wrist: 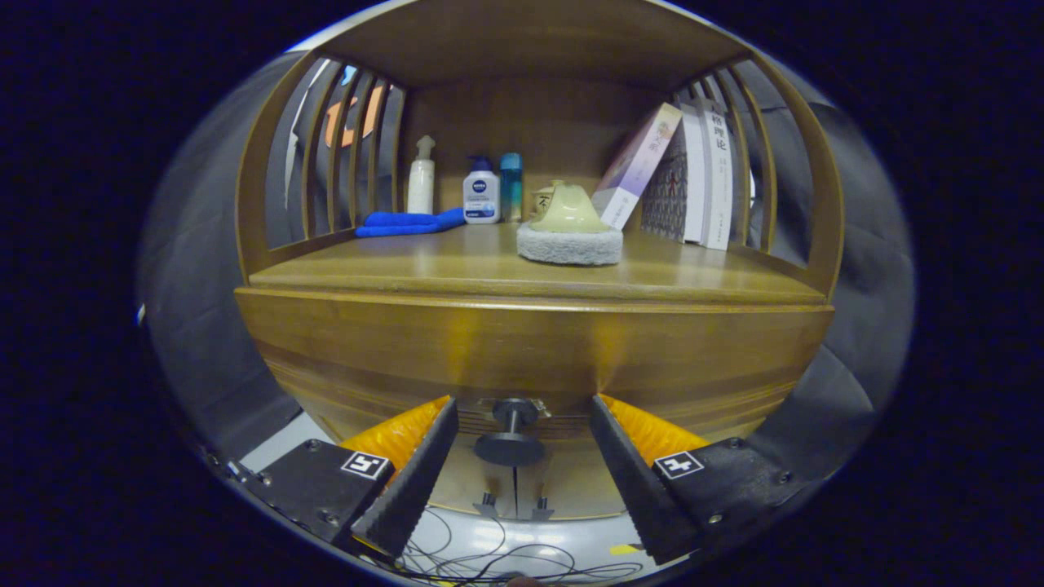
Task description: Pull open the drawer, take out the items inside it, and place them on the countertop above the cabinet.
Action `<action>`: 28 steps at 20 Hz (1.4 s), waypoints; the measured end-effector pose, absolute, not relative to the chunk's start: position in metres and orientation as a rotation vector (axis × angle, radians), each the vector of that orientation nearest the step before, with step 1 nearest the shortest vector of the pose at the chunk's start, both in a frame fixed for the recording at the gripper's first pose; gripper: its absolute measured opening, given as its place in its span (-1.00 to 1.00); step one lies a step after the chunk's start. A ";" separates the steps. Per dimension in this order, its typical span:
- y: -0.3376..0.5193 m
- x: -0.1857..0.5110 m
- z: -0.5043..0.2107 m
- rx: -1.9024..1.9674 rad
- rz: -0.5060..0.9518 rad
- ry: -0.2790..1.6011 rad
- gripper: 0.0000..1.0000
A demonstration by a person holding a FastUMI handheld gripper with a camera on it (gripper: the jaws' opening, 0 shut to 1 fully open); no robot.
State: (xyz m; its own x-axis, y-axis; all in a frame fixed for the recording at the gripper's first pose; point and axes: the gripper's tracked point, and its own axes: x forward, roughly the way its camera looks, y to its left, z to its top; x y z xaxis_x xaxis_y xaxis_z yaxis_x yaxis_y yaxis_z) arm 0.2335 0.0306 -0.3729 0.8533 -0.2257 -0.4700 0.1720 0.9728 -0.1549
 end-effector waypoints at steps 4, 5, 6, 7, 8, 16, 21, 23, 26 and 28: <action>0.033 0.233 -0.375 -0.111 -0.203 0.513 1.00; 0.038 0.231 -0.376 -0.101 -0.175 0.522 1.00; 0.040 0.226 -0.375 -0.092 -0.157 0.531 1.00; 0.042 0.220 -0.371 -0.087 -0.144 0.531 1.00; 0.044 0.211 -0.364 -0.079 -0.135 0.523 1.00; 0.064 0.141 -0.234 -0.061 -0.030 0.328 1.00; 0.055 0.096 -0.163 -0.072 0.003 0.270 1.00; 0.052 0.075 -0.135 -0.061 0.017 0.238 1.00; 0.046 0.039 -0.088 -0.035 0.050 0.175 1.00; 0.040 0.016 -0.069 -0.029 0.063 0.149 1.00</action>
